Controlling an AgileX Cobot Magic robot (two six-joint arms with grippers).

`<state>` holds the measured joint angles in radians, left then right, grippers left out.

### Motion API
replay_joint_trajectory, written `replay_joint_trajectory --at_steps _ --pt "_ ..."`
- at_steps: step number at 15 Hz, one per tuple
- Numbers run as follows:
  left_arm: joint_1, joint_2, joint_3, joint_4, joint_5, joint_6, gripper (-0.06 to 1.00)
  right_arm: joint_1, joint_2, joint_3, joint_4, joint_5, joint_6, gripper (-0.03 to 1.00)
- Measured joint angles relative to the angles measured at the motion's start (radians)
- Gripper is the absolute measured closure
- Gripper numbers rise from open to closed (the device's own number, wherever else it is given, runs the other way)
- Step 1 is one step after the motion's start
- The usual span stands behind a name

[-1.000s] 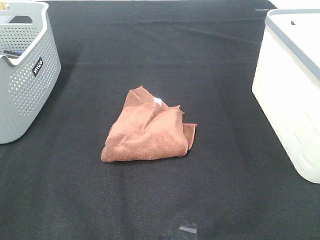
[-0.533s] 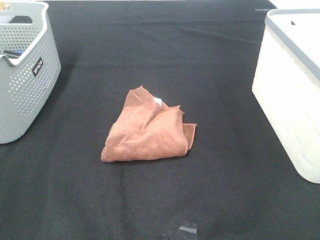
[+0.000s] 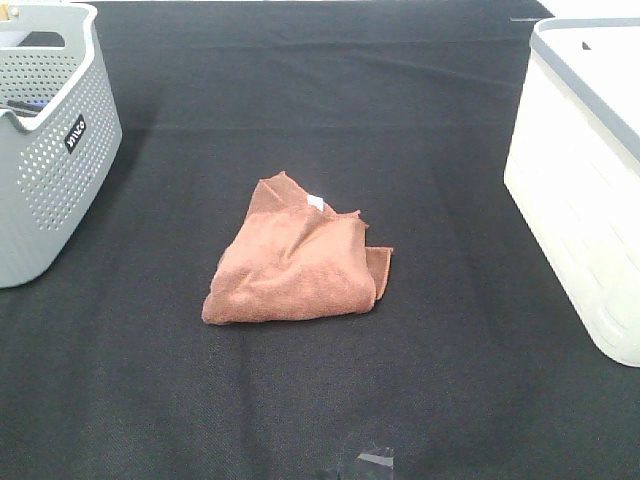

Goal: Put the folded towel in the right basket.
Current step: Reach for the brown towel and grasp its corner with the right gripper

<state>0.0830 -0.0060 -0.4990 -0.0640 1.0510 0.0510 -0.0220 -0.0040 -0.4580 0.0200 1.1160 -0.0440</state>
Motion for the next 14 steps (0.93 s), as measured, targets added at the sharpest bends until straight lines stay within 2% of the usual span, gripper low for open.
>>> replay_joint_trajectory --at_steps 14 --pt "0.0 0.0 0.0 0.0 0.0 0.0 -0.04 0.0 0.0 0.0 0.0 0.0 0.0 0.0"
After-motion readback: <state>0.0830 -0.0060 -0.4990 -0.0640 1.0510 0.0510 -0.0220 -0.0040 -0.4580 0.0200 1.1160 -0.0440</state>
